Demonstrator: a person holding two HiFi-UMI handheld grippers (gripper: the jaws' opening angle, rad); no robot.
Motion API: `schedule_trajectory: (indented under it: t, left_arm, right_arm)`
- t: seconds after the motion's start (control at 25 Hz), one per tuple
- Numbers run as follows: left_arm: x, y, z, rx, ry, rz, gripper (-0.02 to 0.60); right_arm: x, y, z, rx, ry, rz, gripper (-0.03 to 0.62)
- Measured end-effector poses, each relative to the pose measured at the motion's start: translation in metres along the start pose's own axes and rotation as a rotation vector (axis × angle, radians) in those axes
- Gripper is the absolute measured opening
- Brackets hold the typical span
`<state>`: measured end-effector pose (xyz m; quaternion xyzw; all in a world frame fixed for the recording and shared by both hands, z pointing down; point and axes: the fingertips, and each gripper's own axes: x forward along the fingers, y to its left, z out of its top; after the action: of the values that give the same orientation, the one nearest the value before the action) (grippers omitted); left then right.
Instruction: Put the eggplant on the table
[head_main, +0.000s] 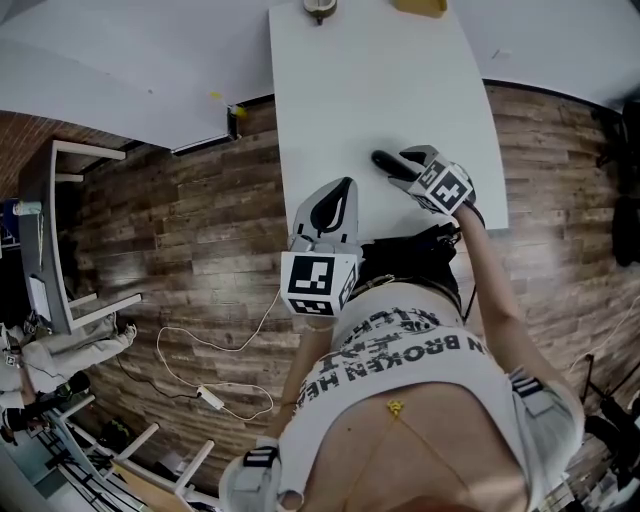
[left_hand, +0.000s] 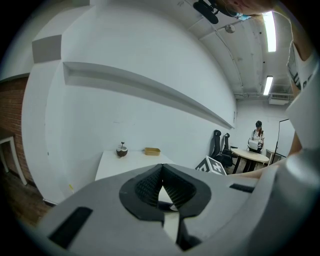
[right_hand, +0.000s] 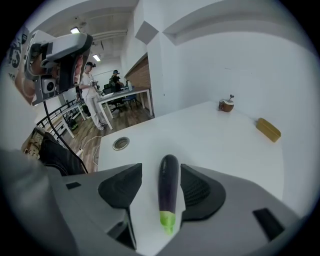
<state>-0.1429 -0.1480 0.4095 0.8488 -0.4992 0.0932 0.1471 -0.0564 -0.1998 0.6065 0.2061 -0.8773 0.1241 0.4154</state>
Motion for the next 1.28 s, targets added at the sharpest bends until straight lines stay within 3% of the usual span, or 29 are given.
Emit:
schedule_trajectory:
  t: [0.12, 0.28, 0.48, 0.84, 1.28]
  left_arm:
    - [0.000, -0.002, 0.000, -0.001, -0.003, -0.007, 0.006]
    - [0.000, -0.005, 0.000, 0.002, -0.003, -0.014, 0.006]
    - [0.003, -0.006, 0.001, 0.000, -0.006, -0.033, 0.006]
    - [0.009, -0.011, 0.002, 0.001, -0.008, -0.070, 0.006]
    - [0.014, -0.027, 0.002, 0.007, -0.008, -0.117, 0.006]
  right_arm:
    - [-0.006, 0.001, 0.003, -0.006, -0.008, -0.010, 0.221]
    - [-0.014, 0.001, 0.002, 0.000, -0.027, -0.030, 0.103]
    - [-0.025, 0.003, 0.008, 0.004, -0.055, -0.045, 0.035]
    - [-0.046, 0.013, 0.024, -0.004, -0.134, -0.066, 0.011]
    - [-0.094, 0.024, 0.061, -0.024, -0.346, -0.127, 0.012]
